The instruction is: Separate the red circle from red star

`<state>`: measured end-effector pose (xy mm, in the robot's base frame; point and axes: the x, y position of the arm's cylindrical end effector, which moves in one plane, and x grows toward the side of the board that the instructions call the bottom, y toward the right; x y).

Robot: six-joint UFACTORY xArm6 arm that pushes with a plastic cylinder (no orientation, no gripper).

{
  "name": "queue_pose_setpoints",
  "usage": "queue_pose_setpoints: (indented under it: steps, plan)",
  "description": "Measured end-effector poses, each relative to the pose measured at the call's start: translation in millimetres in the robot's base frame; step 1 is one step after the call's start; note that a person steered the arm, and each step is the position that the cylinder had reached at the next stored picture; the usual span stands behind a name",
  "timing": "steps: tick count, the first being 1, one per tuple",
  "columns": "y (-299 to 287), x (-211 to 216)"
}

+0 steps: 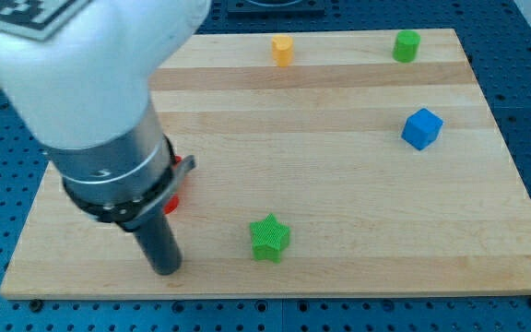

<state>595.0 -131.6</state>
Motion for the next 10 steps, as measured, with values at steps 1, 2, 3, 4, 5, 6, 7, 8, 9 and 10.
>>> queue_pose_setpoints:
  steps: [1, 2, 3, 4, 5, 6, 7, 8, 9, 10]
  plan:
    - [-27, -2]
    - [-57, -20]
    - [-61, -72]
    - [-60, -103]
    - [-38, -104]
    - [-23, -99]
    - [-14, -90]
    - [-25, -79]
    - [-30, -63]
    - [-14, -61]
